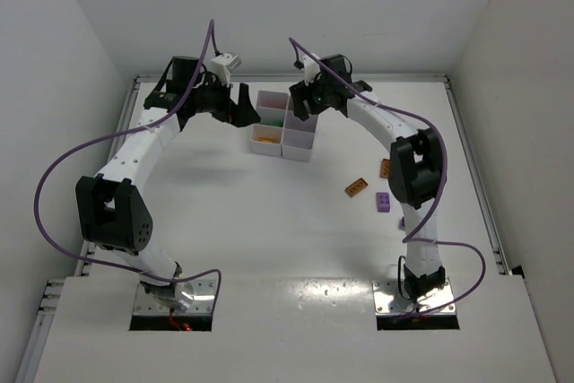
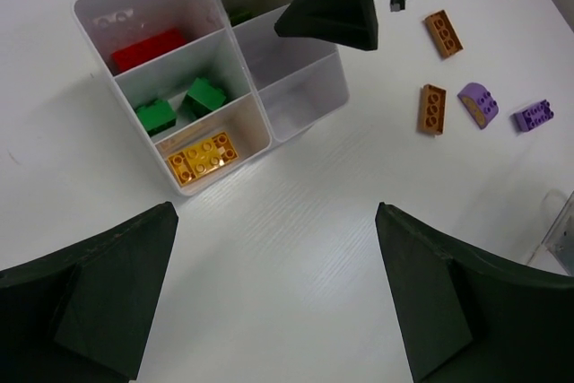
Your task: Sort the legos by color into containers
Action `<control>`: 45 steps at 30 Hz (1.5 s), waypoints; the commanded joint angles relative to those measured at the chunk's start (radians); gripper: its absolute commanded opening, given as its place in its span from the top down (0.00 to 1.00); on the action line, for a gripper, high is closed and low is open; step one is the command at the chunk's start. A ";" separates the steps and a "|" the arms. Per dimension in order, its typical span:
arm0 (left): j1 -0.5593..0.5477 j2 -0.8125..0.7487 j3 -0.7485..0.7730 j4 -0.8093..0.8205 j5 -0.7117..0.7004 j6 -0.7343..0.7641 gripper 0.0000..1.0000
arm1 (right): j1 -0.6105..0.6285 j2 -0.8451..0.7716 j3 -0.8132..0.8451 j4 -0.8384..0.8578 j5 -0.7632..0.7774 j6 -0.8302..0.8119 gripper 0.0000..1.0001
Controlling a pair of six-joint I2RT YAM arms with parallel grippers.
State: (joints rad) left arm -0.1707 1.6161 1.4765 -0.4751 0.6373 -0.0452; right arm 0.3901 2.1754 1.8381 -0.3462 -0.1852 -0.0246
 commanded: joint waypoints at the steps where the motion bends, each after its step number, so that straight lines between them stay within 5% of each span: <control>1: -0.032 -0.034 0.006 0.013 0.047 0.030 0.00 | -0.023 -0.196 -0.016 0.023 -0.007 0.038 0.26; 6: -0.128 -0.104 -0.090 0.056 -0.048 0.050 0.00 | -0.131 -0.345 -0.066 -0.166 0.079 0.123 0.26; 13: -0.347 -0.090 -0.160 0.107 -0.290 -0.002 0.00 | -0.259 -0.528 -0.508 -0.372 0.112 0.196 0.28; 17: -0.421 -0.055 -0.125 0.116 -0.364 -0.002 0.00 | -0.321 -0.549 -0.686 -0.330 0.102 0.244 0.28; 28: -0.536 0.036 -0.059 0.127 -0.384 0.018 0.00 | -0.457 -0.395 -0.643 -0.241 0.126 0.348 0.29; 45: -0.569 0.136 0.022 0.136 -0.383 0.027 0.00 | -0.458 -0.216 -0.565 -0.189 0.177 0.348 0.31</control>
State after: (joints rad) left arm -0.7204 1.7519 1.4368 -0.3653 0.2626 -0.0261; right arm -0.0765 1.9442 1.2243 -0.5720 -0.0536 0.3065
